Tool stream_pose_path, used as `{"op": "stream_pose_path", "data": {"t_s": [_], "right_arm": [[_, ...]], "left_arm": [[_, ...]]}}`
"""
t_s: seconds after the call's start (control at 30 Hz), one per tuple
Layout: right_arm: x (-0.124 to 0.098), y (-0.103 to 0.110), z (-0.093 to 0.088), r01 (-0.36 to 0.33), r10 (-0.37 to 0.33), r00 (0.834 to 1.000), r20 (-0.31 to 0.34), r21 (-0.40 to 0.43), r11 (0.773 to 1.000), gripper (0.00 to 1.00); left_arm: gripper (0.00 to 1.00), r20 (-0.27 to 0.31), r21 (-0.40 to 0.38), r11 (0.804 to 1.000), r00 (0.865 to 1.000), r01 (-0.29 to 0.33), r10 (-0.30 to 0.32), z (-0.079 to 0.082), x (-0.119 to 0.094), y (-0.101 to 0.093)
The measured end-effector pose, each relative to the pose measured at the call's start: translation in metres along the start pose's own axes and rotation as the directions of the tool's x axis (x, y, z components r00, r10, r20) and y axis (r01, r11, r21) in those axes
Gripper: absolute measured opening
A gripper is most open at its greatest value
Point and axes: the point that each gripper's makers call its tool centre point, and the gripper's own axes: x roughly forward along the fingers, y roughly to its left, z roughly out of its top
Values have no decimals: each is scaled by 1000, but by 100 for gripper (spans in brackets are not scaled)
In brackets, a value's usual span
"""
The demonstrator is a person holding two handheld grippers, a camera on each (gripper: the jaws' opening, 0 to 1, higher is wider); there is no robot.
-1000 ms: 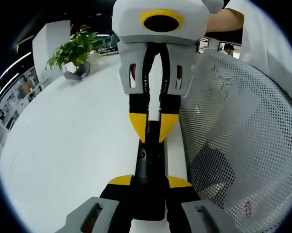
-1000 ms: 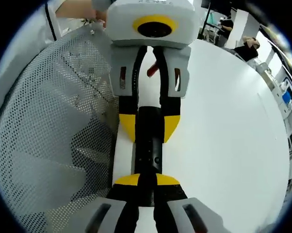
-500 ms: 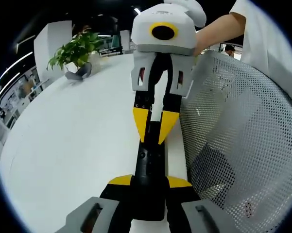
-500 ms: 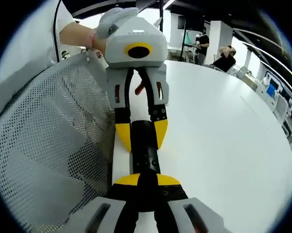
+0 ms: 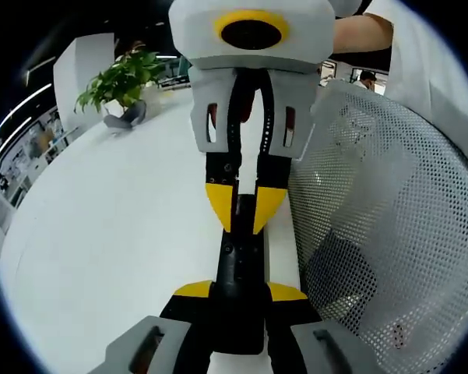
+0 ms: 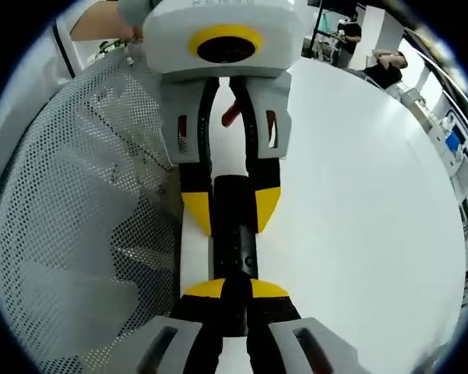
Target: Press the specified remote control buttons in sequence, fully releasing each button before pressing the next.
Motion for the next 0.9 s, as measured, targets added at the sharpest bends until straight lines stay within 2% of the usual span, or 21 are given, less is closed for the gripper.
{"op": "stream_pose_path", "data": {"t_s": [0.07, 0.13, 0.2, 0.33, 0.43, 0.5, 0.57, 0.6, 0.7, 0.73, 0.8, 0.9], "right_arm": [[-1, 0, 0, 21, -20, 997, 73, -18, 1000, 7], [-1, 2, 1, 40, -29, 989, 143, -75, 996, 6], [-2, 3, 0, 34, -24, 984, 175, -56, 998, 5], [-1, 1, 3, 6, 2, 990, 139, -55, 998, 4], [0, 0, 2, -19, 20, 996, 84, -4, 1000, 3], [1, -1, 2, 4, -4, 1000, -4, -24, 1000, 3], [2, 1, 2, 19, -22, 998, -58, -51, 999, 3], [3, 1, 1, 37, -40, 996, -84, -35, 999, 3], [3, 2, 2, 51, -55, 995, -86, -49, 997, 3], [2, 0, 1, 56, -58, 996, -68, -35, 998, 3], [1, -1, 3, 64, -64, 998, 8, 0, 998, 4], [0, 1, 3, 108, -104, 992, 71, -44, 993, 3]], "left_arm": [[24, 3, -2, 1000, 1000, -1, 1, 0, 0, 0], [24, 4, -1, 1000, 1000, -2, 2, 0, 0, 0], [24, 3, 1, 1000, 1000, -1, 1, 0, 0, 0], [24, 1, 0, 1000, 1000, -1, 1, 0, 1, 1], [24, 0, 1, 1000, 1000, -2, 2, 0, 1, 1], [24, 0, 2, 1000, 1000, -2, 2, 0, 1, 1], [24, -1, 3, 1000, 1000, -1, 1, 0, 1, 1], [24, -3, 4, 1000, 1000, -1, 1, 0, 1, 1], [24, -7, 6, 1000, 1000, -3, 3, 1, 0, 1], [24, -7, 6, 1000, 1000, -3, 3, 1, 0, 1], [24, -6, 6, 1000, 1000, -2, 2, 1, 0, 1], [24, -5, 2, 1000, 1000, -4, 4, 1, 0, 0]]}}
